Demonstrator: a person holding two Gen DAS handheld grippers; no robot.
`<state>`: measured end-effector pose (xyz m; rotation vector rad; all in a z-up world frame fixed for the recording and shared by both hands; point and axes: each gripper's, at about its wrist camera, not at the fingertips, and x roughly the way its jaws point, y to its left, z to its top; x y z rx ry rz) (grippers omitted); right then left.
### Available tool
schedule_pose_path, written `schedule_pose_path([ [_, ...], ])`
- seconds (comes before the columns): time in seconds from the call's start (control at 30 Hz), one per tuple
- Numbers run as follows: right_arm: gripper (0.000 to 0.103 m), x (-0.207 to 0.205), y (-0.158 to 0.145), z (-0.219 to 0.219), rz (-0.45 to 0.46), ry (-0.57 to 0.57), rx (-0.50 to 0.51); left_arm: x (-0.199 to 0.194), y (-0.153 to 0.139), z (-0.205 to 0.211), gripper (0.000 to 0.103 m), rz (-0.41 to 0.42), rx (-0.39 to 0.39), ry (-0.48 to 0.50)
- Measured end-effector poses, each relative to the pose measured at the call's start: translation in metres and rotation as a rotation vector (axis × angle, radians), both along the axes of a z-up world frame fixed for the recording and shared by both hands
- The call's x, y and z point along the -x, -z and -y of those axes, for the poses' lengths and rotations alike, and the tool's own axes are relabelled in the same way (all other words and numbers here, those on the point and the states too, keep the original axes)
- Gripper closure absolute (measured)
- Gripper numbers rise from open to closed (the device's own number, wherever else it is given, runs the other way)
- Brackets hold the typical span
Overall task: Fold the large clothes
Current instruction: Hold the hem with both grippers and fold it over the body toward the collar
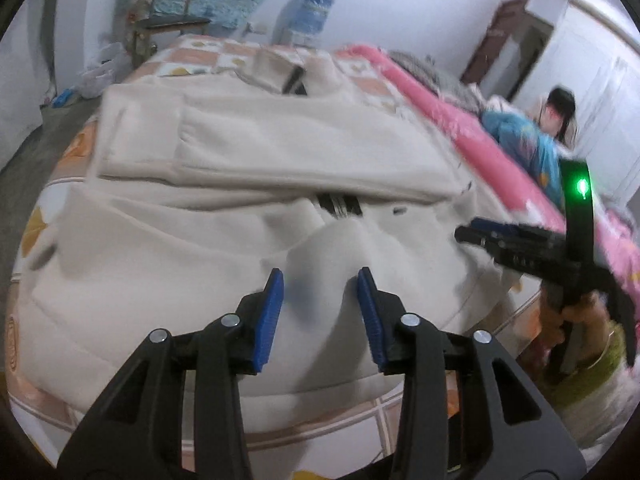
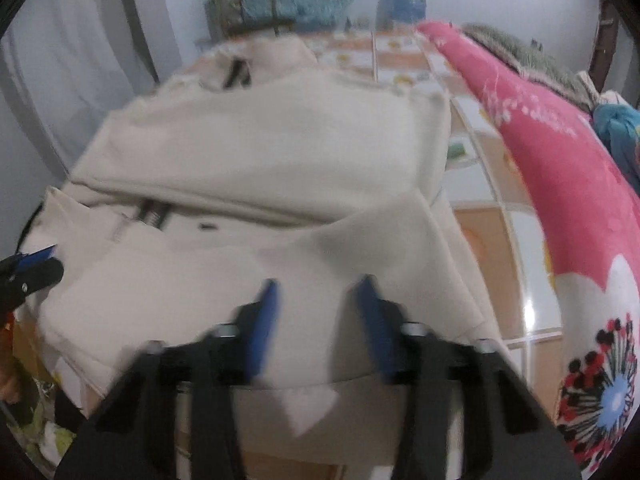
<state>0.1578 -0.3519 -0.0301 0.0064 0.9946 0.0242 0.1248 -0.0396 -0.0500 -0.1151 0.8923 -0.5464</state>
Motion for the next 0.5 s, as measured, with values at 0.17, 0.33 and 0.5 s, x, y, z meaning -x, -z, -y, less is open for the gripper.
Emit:
schedule_pose_path([
  [0.17,0.098,0.001,0.001,0.002,0.007,-0.014,-0.018,0.006,0.009,0.012,0.091,0.043,-0.086,-0.016],
  [0.33,0.1,0.01,-0.03,0.003,0.097,0.002,-0.062,0.023,-0.022,0.017,0.098,0.217,-0.176,-0.021],
  [0.5,0.1,0.015,-0.061,0.006,0.229,0.033,-0.059,0.019,-0.039,0.028,0.097,0.362,-0.253,-0.052],
])
